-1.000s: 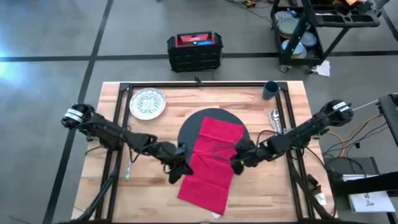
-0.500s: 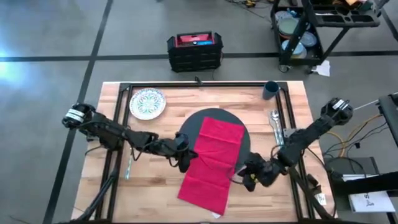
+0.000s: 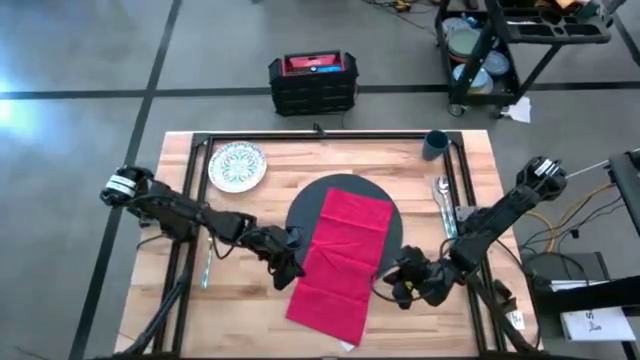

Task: Set table place
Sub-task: Adjust the black placemat

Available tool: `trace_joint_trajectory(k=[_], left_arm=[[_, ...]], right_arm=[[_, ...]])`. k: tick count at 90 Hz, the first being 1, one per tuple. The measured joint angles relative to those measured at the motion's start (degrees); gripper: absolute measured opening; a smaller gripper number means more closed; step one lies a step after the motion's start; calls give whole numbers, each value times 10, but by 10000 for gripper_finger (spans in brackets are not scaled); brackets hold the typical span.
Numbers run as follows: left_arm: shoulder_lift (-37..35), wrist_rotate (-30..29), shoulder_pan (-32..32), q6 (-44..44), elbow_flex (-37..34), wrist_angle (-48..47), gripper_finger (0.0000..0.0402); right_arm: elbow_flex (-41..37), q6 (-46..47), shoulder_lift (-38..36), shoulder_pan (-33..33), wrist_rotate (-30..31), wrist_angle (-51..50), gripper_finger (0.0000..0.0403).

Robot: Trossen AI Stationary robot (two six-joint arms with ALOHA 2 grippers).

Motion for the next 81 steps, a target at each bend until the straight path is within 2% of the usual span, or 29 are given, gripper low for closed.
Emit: trace_joint_trajectory(k=[13, 23, 39, 57, 71, 81], left_arm=[[1, -12, -34, -1, 0, -11, 18], [3, -70, -74, 4, 0, -60, 3], [3, -179, -140, 14, 0, -101, 0], [3, -203, -171, 24, 1, -110, 0], [53, -233, -174, 86, 74, -206, 0], [140, -232, -174, 179, 164, -310, 0]], right_arm=[[0, -15, 0, -2, -12, -2, 2], [0, -21, 0, -3, -26, -3, 2], [0, -21, 0, -3, -31, -3, 2], [0, -17, 0, -3, -32, -2, 2], [0, -20, 0, -3, -32, 1, 2], [0, -20, 0, -3, -31, 2, 2]])
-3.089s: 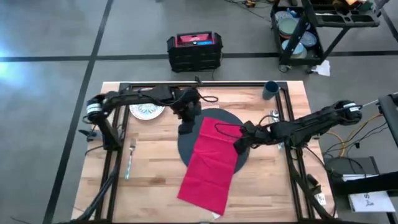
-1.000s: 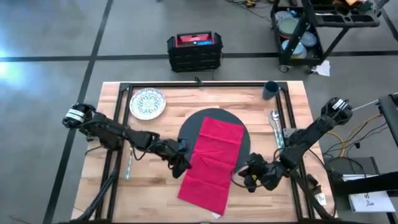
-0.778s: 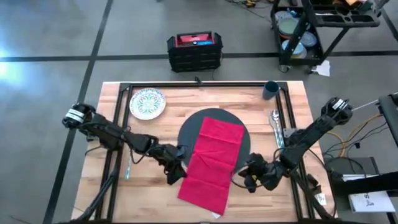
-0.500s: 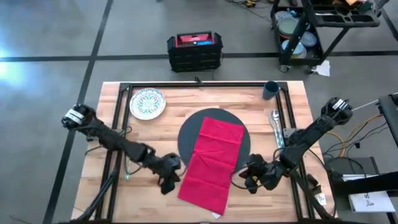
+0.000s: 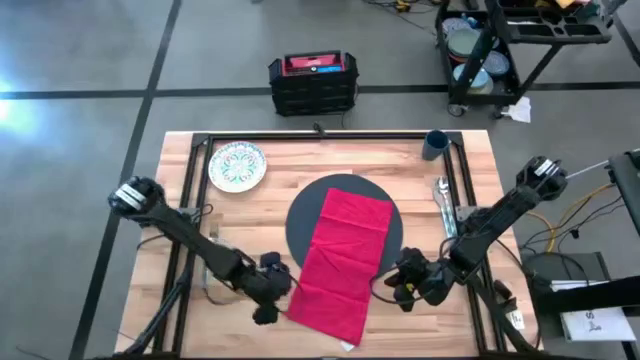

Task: Set table place
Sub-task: Adjust the black placemat

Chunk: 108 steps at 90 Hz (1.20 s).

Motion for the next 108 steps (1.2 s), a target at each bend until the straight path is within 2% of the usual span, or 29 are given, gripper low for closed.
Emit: trace_joint_trajectory(k=[8, 16, 25, 36, 46, 55, 71, 84, 95, 108], left_arm=[[60, 0, 0, 45, 71, -98, 0], [86, 0, 0, 67, 109, -134, 0], [80, 0, -1, 75, 108, -113, 0], [50, 1, -6, 66, 74, -78, 0], [30, 31, -23, 59, 39, -10, 0], [28, 45, -56, 53, 22, 43, 0], [33, 27, -108, 51, 13, 47, 18], [33, -12, -105, 50, 10, 48, 61], [33, -27, -95, 46, 10, 56, 107], [33, -67, -91, 64, 8, 56, 150]], right_arm=[[0, 1, 0, 0, 1, 0, 2], [0, 15, 0, -1, 6, 6, 2], [-1, 26, 0, -1, 33, 29, 2], [-1, 26, 1, -2, 88, 57, 2], [0, 18, 20, -3, 106, 105, 2], [4, -5, 71, -2, 72, 157, 2], [79, -31, 200, -4, -15, 150, 2], [151, -84, 274, -5, -69, 155, 2], [199, -126, 301, -1, -109, 157, 5], [235, -154, 311, 5, -118, 142, 29]])
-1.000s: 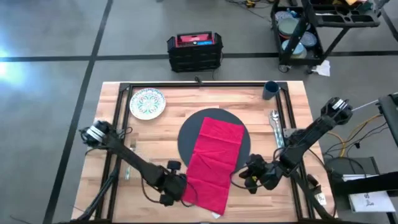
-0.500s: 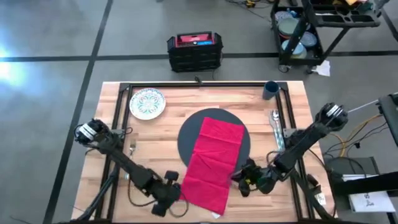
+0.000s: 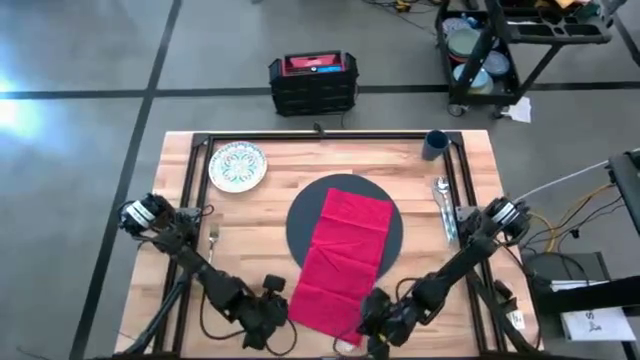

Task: Set table place
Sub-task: Adjust the black placemat

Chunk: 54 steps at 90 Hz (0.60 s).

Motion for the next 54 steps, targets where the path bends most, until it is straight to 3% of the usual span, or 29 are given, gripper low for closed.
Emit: trace_joint_trajectory(k=[14, 33, 41, 54], left_arm=[[0, -8, 8, 29, -3, 3, 166], [0, -10, 13, 41, -3, 5, 155], [-6, -11, 20, 31, -3, -6, 144], [-71, -19, 77, 20, 13, -46, 122]], right_arm=[[21, 4, 15, -1, 0, -16, 72], [44, 69, 46, 8, -44, -45, 122], [42, 81, 30, 10, 3, -84, 127], [43, 59, -68, -15, 129, -218, 121]])
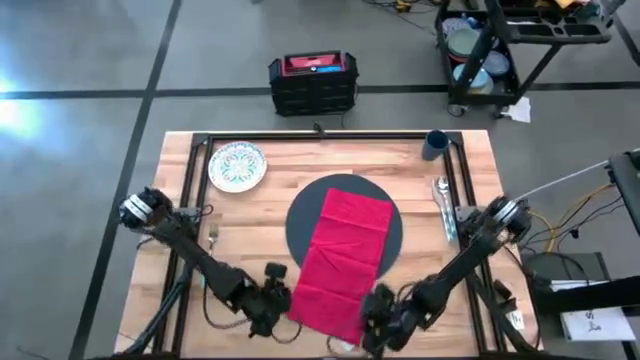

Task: Set table place
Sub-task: Adjust the black placemat

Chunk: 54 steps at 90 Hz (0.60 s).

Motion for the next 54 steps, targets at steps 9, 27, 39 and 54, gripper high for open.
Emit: trace_joint_trajectory(k=[9, 27, 39, 54], left_arm=[[-57, 83, 92, 59, -6, 13, 104], [-116, 274, 360, 152, -12, 31, 67], [-119, 365, 504, 173, -7, 42, 51], [-112, 417, 574, 176, -7, 46, 46]], right_arm=[[-15, -18, -68, -30, 41, -123, 107], [-127, -60, -224, -124, 30, -171, 87], [-223, -87, -323, -212, -20, -107, 86], [-324, -146, -396, -328, -162, 32, 93]])
